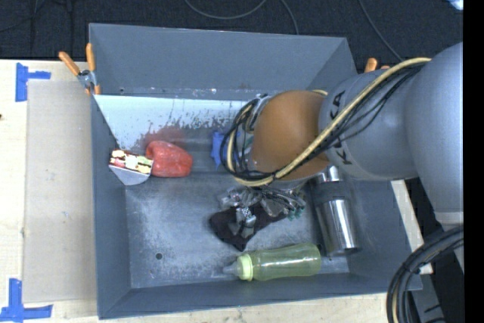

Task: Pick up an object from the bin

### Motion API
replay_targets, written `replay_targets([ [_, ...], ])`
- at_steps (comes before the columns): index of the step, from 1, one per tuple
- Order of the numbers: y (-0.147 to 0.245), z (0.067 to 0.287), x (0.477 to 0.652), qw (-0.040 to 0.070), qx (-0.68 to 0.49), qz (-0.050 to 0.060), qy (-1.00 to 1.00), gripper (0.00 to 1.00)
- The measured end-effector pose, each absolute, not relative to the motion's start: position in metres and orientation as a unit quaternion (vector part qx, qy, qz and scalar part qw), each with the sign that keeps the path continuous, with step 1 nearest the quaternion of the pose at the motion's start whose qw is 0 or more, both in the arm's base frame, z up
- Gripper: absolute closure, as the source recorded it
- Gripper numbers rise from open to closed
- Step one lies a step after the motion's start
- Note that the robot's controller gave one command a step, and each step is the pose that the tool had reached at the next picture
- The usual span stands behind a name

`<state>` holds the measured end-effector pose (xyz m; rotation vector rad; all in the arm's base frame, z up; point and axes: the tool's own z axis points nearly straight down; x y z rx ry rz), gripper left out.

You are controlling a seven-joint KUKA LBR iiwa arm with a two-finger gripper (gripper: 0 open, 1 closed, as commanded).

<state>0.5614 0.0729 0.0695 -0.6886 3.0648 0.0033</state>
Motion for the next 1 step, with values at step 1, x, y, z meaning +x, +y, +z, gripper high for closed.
replay_targets([
  [1,0.0729,0.0695,0.5614,0.000,-0.219,0.001,0.976,1.00],
])
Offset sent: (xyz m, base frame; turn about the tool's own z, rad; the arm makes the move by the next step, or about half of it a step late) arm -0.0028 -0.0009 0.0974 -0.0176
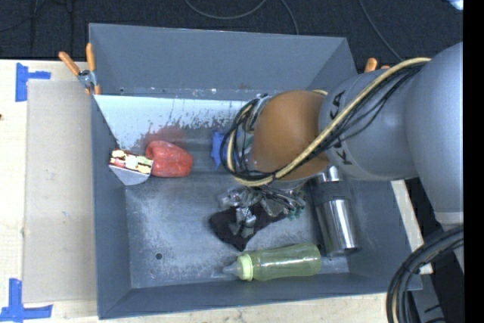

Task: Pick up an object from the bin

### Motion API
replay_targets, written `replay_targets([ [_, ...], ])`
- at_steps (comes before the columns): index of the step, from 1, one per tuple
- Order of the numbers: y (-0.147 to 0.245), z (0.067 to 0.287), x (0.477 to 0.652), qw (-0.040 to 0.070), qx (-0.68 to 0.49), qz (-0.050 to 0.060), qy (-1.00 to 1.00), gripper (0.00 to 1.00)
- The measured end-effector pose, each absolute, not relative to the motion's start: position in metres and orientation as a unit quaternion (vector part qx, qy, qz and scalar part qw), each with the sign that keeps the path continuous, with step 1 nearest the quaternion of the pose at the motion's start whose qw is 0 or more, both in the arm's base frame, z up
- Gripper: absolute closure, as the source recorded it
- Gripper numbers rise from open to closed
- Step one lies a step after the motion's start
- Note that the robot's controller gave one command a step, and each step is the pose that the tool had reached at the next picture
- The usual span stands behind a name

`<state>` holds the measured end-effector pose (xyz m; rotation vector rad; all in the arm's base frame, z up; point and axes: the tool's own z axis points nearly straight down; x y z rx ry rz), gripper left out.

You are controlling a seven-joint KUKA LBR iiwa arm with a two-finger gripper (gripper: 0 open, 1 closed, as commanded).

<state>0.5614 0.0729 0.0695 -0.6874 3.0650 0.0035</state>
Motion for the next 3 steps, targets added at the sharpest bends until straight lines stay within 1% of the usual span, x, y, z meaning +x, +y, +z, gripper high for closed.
replay_targets([
  [1,0.0725,0.1663,0.5587,0.000,-0.225,0.002,0.974,1.00],
  [3,0.0722,0.1688,0.5578,-0.002,-0.224,0.002,0.975,1.00],
])
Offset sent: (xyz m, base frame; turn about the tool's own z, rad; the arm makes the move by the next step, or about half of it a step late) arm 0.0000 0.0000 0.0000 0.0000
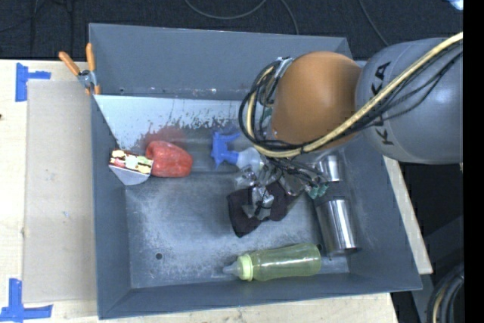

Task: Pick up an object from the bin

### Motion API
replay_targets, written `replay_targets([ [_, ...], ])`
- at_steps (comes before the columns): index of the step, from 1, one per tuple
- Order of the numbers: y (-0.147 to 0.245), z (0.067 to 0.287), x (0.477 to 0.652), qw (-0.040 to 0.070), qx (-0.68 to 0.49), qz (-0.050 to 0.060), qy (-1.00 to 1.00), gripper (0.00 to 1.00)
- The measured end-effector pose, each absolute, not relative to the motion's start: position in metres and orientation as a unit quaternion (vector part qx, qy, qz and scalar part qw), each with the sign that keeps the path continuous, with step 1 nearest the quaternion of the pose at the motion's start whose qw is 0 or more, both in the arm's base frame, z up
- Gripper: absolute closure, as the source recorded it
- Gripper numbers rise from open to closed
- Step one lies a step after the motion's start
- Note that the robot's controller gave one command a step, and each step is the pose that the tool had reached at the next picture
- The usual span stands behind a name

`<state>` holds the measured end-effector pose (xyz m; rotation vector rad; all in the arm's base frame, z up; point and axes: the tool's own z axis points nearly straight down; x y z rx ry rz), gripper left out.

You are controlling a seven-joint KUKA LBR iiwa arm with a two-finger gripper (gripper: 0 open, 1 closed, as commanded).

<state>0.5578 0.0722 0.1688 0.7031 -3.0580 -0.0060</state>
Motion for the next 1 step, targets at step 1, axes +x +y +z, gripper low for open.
replay_targets([
  [1,0.0563,0.2262,0.5580,0.000,0.276,-0.002,-0.961,1.00],
])
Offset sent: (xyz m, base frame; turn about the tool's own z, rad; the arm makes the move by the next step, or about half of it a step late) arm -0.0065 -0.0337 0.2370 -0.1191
